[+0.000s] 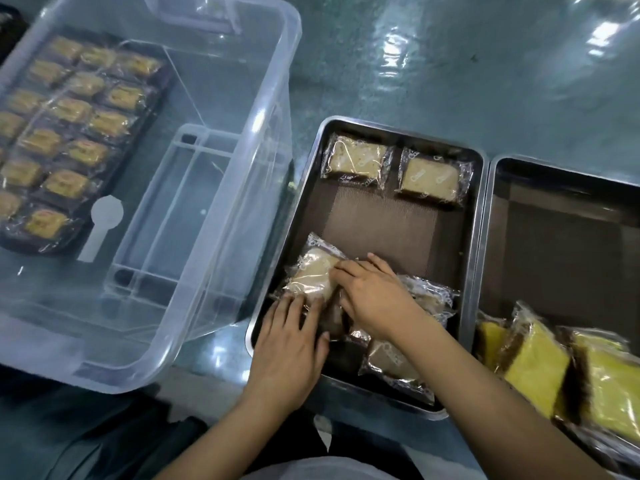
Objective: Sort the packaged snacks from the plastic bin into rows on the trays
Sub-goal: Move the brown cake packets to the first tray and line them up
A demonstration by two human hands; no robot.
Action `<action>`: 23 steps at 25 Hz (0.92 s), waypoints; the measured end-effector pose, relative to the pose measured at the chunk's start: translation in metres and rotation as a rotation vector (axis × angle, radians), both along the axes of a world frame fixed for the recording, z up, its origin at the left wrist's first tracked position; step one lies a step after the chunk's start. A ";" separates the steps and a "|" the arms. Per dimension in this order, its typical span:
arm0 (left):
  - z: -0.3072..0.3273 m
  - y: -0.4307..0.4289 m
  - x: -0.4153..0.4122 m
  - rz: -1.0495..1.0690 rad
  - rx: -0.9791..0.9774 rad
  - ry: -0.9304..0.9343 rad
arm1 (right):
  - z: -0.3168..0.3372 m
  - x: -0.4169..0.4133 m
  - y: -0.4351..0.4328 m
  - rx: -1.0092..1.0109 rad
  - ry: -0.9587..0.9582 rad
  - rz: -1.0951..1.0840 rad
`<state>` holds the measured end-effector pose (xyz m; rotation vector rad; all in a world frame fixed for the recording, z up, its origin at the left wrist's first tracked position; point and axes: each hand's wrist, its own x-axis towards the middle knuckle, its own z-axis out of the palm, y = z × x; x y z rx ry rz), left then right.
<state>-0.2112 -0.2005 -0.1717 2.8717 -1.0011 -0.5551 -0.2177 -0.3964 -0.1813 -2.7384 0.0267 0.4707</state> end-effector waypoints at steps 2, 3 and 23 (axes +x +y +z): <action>-0.002 -0.020 0.013 -0.010 -0.013 -0.029 | -0.003 0.007 -0.007 -0.058 0.026 -0.041; -0.004 -0.030 0.019 -0.011 -0.018 -0.032 | -0.004 0.011 -0.011 -0.083 0.037 -0.056; -0.023 -0.166 0.086 -0.259 -0.156 0.262 | -0.016 -0.038 -0.101 -0.176 -0.052 -0.453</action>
